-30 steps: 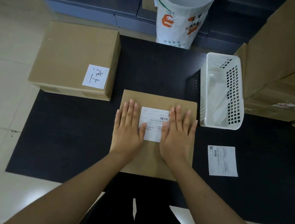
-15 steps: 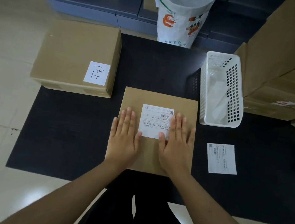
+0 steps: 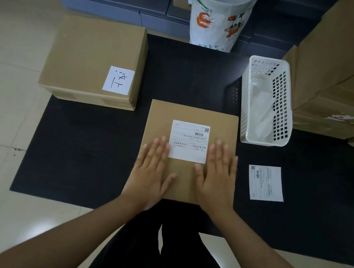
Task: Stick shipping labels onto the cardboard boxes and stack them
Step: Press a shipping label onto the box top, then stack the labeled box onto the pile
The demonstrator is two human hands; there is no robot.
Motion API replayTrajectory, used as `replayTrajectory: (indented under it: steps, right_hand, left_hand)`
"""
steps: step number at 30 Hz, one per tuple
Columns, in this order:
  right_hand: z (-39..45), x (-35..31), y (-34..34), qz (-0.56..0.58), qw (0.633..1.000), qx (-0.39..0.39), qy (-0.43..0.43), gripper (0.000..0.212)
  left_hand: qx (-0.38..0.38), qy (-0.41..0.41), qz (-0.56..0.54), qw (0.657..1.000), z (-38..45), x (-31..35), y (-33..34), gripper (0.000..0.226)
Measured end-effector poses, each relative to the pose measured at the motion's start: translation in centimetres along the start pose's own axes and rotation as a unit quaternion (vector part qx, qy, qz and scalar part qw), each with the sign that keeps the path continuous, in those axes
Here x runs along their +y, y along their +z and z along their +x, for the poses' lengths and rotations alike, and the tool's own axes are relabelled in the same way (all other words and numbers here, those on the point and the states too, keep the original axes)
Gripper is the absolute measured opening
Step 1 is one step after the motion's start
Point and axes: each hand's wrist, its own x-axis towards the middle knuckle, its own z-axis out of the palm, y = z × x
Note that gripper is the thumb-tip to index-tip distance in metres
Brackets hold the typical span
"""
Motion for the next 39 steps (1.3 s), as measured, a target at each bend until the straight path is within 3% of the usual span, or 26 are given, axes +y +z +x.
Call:
replayTrajectory:
  steps: [2,4,6,8,11,15,18,25,30,35,39]
  right_hand:
    - [-0.4,-0.1,0.0,0.021,0.998,0.012,0.065,0.068]
    - [-0.6,0.0,-0.2,0.066,0.996,0.026,0.060,0.067]
    - [-1.0,0.9,-0.4,0.134,0.983,0.077,0.099,0.065]
    - [-1.9,2.4,-0.3,0.199,0.953,0.111,0.198,0.060]
    - [-3.5,2.9,0.5,0.347,0.889,-0.002,0.300,0.067]
    - [-3.3,2.5,0.9,0.362,0.884,0.013,0.296,0.053]
    - [-3.1,2.5,0.8,0.357,0.888,0.004,0.291,0.050]
    - [-4.4,1.2,0.3,0.415,0.851,0.006,0.322,0.048]
    - [-7.3,1.1,-1.2,0.432,0.851,0.014,0.298,0.052]
    - [-11.2,4.5,-2.6,0.461,0.839,0.039,0.286,0.059]
    - [-14.9,10.9,-4.0,0.478,0.826,0.066,0.290,0.062]
  left_hand:
    - [0.034,-0.141,-0.074,0.987,-0.3,-0.3,0.0,0.072]
    - [0.044,-0.233,-0.166,0.957,-0.5,-0.9,0.0,0.074]
    - [0.039,-0.242,-0.239,0.940,-0.9,-1.7,0.1,0.077]
    - [0.037,-0.236,-0.317,0.918,-1.5,-2.2,0.4,0.074]
    - [0.050,-0.286,-0.440,0.850,-2.0,-2.3,0.8,0.066]
    - [0.082,-0.340,-0.468,0.811,-2.4,-2.3,1.3,0.059]
    - [0.077,-0.347,-0.475,0.805,-2.5,-2.3,1.3,0.059]
    - [0.069,-0.342,-0.473,0.809,-3.6,-2.0,0.9,0.068]
    - [0.103,-0.349,-0.466,0.806,-6.8,-0.8,-0.1,0.071]
    - [0.124,-0.332,-0.462,0.813,-8.7,4.3,-1.2,0.073]
    - [0.138,-0.296,-0.450,0.831,-8.7,11.7,-0.9,0.070]
